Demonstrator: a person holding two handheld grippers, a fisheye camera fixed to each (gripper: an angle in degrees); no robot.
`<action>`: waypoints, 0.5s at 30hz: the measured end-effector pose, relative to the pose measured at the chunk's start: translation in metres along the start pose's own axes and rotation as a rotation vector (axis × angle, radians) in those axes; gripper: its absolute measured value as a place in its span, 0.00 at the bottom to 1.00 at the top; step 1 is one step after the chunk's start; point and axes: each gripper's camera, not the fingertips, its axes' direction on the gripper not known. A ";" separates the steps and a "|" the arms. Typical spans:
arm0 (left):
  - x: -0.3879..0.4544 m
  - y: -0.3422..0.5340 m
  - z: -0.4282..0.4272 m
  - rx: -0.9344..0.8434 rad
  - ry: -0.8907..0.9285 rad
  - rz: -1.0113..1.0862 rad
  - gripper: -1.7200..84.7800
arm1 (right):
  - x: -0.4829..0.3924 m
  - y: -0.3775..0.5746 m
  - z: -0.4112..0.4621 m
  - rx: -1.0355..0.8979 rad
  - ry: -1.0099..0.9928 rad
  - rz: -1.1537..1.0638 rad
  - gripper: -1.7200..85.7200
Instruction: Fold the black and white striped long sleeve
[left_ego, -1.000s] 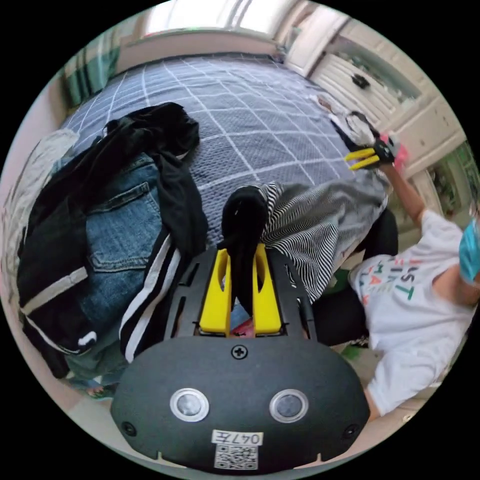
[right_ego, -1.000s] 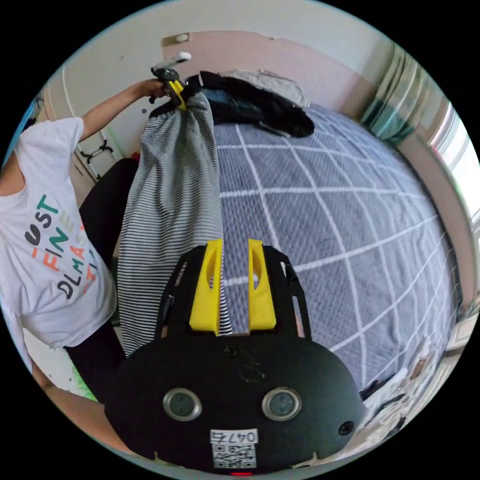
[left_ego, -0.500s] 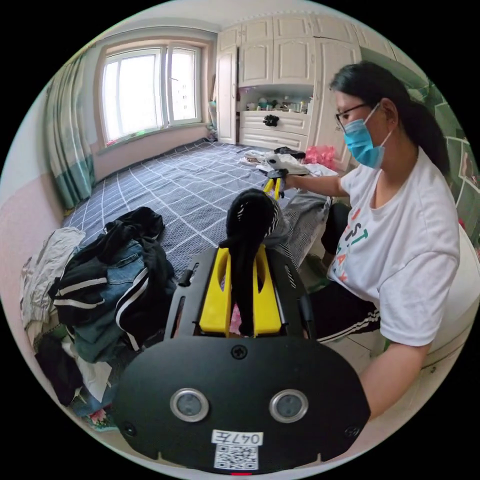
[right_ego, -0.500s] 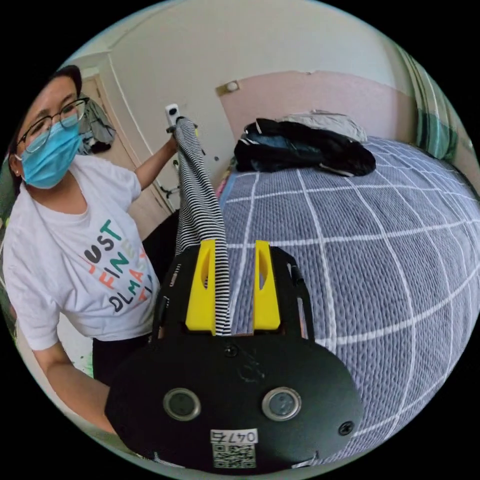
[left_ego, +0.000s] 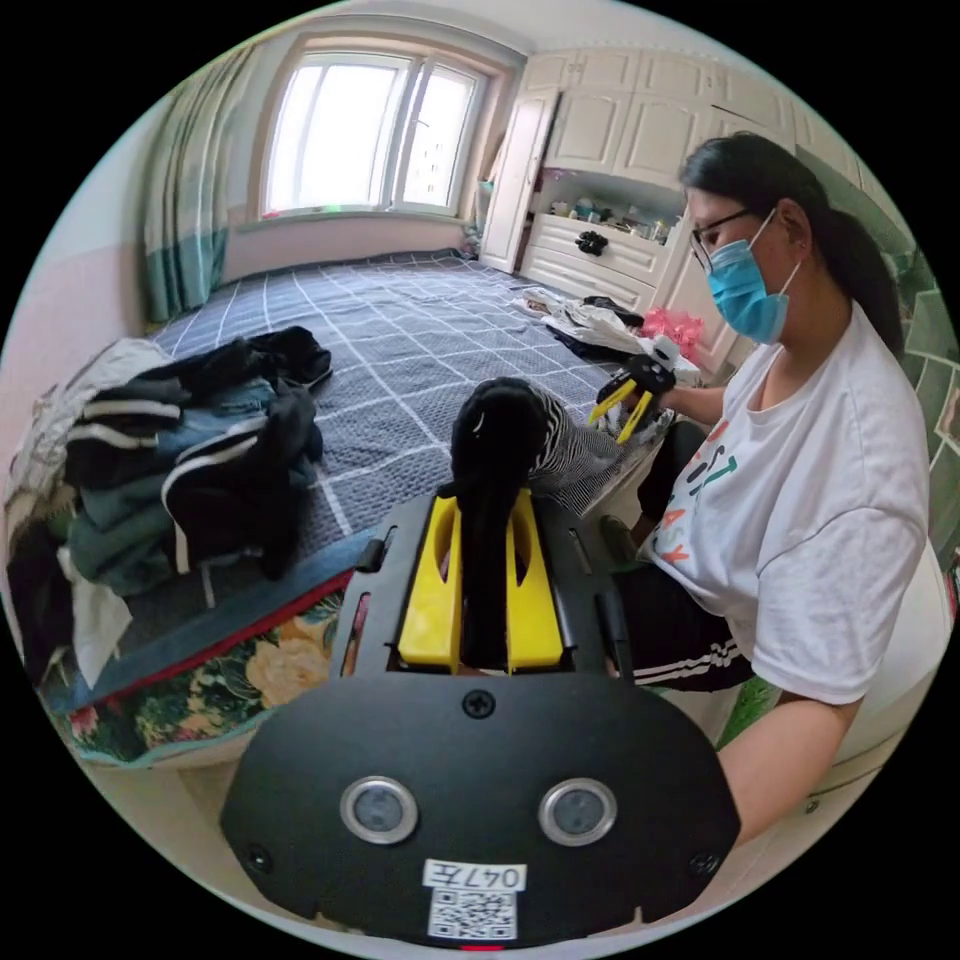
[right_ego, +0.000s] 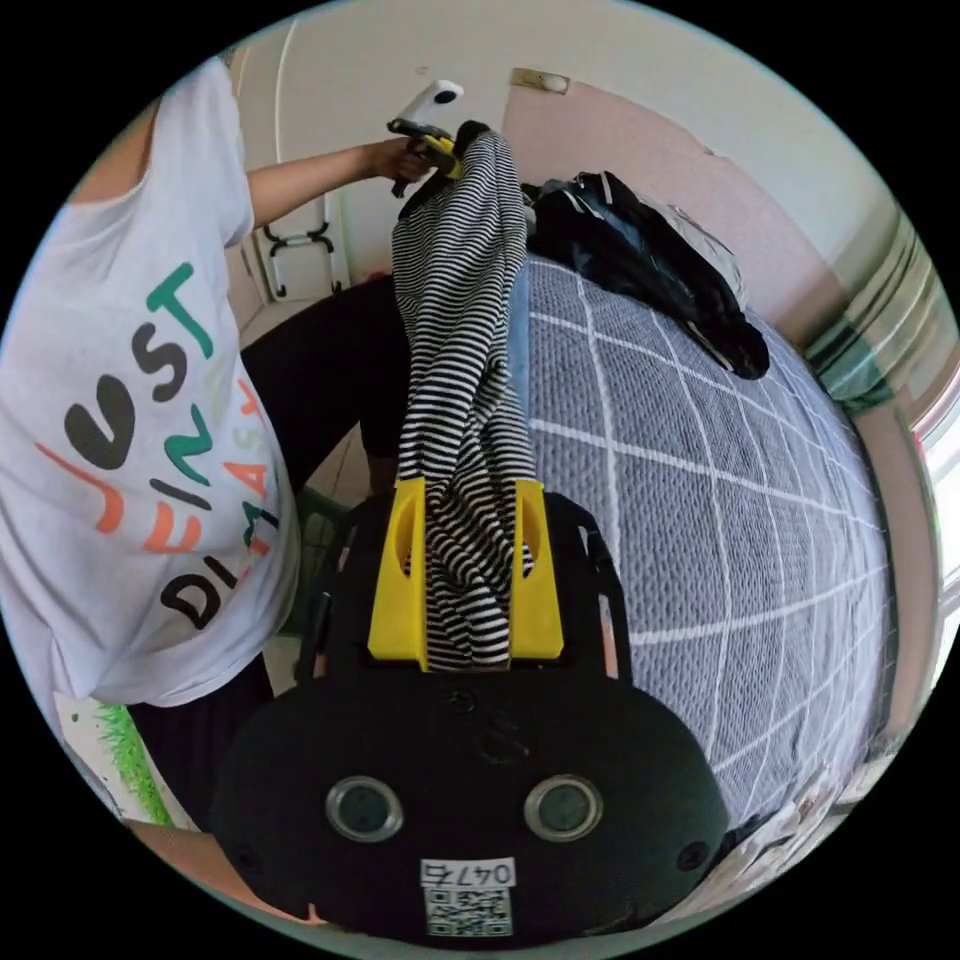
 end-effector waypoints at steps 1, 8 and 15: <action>-0.002 0.005 0.002 0.004 0.009 -0.014 0.09 | -0.017 0.002 0.003 -0.018 0.032 -0.003 0.11; -0.017 0.050 0.002 0.113 0.059 -0.128 0.09 | -0.038 0.013 -0.015 0.119 -0.189 0.047 0.07; -0.018 0.054 -0.003 0.142 0.073 -0.125 0.09 | -0.031 -0.020 -0.024 0.153 -0.003 0.054 0.05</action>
